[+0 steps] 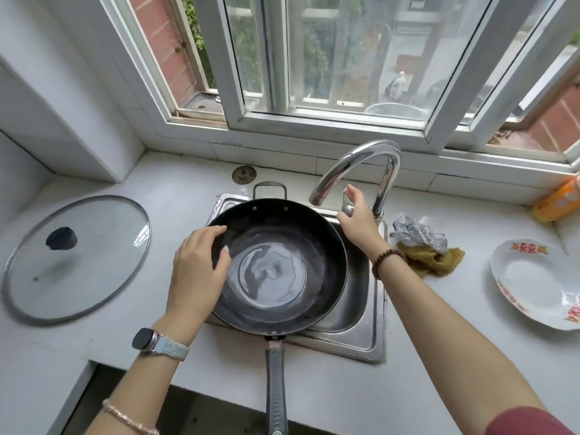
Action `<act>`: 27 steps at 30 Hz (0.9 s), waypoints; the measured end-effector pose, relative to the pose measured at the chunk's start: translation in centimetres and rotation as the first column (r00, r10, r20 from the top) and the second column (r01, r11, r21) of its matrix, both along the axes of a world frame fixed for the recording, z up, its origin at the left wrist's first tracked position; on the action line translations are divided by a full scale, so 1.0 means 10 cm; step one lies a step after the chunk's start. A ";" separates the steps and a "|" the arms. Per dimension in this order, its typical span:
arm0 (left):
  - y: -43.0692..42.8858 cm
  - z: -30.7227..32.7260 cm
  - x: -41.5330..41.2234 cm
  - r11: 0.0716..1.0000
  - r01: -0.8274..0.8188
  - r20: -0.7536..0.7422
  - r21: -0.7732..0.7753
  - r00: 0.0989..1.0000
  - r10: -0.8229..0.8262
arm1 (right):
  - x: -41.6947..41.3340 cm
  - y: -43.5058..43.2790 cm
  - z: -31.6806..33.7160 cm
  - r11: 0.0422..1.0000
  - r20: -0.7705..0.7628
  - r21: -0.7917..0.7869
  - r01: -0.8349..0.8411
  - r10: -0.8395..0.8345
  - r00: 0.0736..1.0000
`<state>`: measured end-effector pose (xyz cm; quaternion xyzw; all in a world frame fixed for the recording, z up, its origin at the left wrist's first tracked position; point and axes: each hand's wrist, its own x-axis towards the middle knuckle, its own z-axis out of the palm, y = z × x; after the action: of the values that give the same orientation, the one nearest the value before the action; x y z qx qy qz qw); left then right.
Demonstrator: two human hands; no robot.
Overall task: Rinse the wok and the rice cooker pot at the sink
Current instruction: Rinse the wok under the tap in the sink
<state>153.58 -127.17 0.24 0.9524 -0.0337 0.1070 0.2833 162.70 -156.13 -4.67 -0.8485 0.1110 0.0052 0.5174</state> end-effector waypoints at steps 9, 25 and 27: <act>0.15 -0.02 -0.08 0.999 -0.041 0.011 0.022 0.999 0.040 | 0.26 0.05 -0.04 0.989 -0.127 -0.089 -0.122 0.111 0.986; 0.29 -0.04 -0.37 0.999 0.001 -0.033 -0.052 0.999 -0.003 | -0.40 0.20 -0.04 0.997 -0.064 0.056 0.045 -0.041 0.997; 0.30 -0.04 -0.42 0.997 0.031 -0.036 -0.070 0.999 -0.034 | -0.64 0.25 -0.03 0.993 -0.084 0.091 0.070 -0.062 0.995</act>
<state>149.37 -124.20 -0.16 0.9432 -0.0403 0.0858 0.3185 156.31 -153.65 -4.97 -0.8183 0.1594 0.0276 0.5515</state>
